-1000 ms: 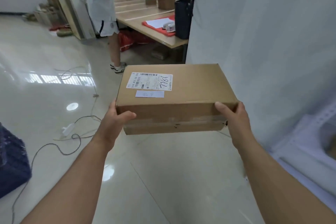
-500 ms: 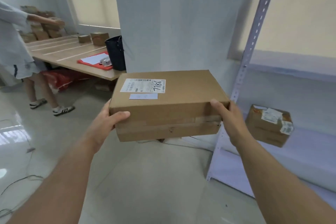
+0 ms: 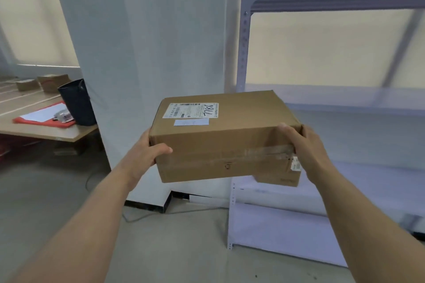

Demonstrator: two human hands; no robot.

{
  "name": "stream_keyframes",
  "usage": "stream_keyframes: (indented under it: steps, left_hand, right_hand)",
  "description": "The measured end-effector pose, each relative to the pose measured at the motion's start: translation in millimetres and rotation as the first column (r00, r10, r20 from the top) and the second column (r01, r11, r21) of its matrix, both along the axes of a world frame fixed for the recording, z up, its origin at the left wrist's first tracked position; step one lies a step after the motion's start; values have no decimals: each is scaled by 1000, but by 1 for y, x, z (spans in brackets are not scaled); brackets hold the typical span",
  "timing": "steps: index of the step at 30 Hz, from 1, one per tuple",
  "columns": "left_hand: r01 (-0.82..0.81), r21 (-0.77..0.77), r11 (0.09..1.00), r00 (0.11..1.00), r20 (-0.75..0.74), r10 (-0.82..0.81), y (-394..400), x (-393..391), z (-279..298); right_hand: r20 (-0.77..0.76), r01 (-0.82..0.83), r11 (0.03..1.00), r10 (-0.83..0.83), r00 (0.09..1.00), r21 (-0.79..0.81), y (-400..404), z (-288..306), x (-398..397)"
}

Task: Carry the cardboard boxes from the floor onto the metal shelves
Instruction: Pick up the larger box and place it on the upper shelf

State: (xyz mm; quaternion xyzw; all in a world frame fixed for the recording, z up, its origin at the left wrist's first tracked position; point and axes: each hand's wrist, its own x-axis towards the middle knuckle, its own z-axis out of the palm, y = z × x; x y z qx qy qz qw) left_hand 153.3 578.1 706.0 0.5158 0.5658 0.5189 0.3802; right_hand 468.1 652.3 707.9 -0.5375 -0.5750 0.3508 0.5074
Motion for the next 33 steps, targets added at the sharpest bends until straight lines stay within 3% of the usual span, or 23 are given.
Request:
stream_keyframes:
  steps: [18,33]
  left_hand:
    - [166,46,985,985,-60,-163,154,146,52]
    - [169,55,984,980,-118,-161,276,222,68]
  right_hand:
    - [-42,164,985,-162,986,53,89,45,155]
    - [-74,184,982,-180,981,52,207,56,226]
